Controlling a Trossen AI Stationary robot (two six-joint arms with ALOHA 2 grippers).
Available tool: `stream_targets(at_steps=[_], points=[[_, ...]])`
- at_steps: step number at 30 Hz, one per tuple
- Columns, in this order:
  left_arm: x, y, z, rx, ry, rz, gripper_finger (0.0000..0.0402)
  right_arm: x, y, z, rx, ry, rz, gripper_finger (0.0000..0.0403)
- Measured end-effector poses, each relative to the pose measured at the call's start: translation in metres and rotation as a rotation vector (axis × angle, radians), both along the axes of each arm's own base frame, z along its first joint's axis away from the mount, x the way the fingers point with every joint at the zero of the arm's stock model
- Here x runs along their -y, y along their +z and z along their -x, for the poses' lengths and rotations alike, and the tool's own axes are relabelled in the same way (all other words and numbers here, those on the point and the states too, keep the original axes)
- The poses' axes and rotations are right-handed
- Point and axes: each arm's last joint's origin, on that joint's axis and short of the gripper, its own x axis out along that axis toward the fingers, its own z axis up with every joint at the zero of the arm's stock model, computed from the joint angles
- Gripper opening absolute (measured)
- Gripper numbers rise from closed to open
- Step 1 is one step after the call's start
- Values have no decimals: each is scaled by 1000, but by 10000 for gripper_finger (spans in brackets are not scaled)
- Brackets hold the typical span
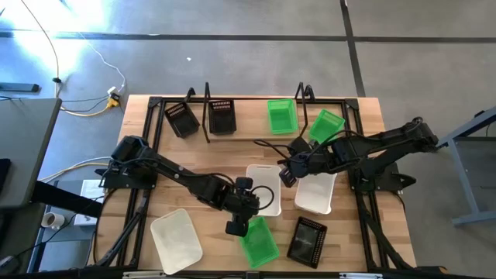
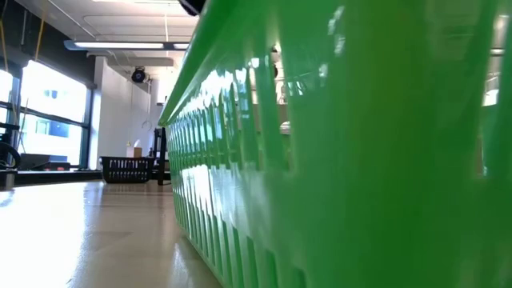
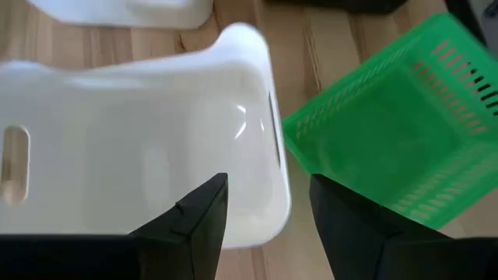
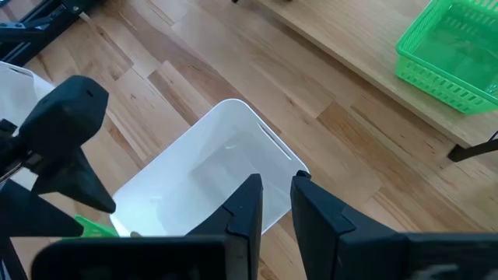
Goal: Stack baskets on shelf by color
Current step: Put the middle left white bin on the shelf
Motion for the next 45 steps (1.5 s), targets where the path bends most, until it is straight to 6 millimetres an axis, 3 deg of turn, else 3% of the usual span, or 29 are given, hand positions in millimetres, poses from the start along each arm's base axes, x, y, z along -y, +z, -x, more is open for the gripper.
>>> stream_targets(at_steps=[7,28,33,40,45], points=[[2,-6,-5,8,-15,13,173,0,0,0,2,-2,-2,58],[7,-61,-19,-119,-13,-26,161,0,0,0,6,-3,-3,58],[7,-63,-19,-127,-13,-32,120,0,0,0,5,-2,-3,58],[7,-62,-18,-127,-20,-35,13,0,0,0,5,-2,-2,58],[6,-62,-17,-136,-13,-53,10,0,0,0,5,-2,-3,58]])
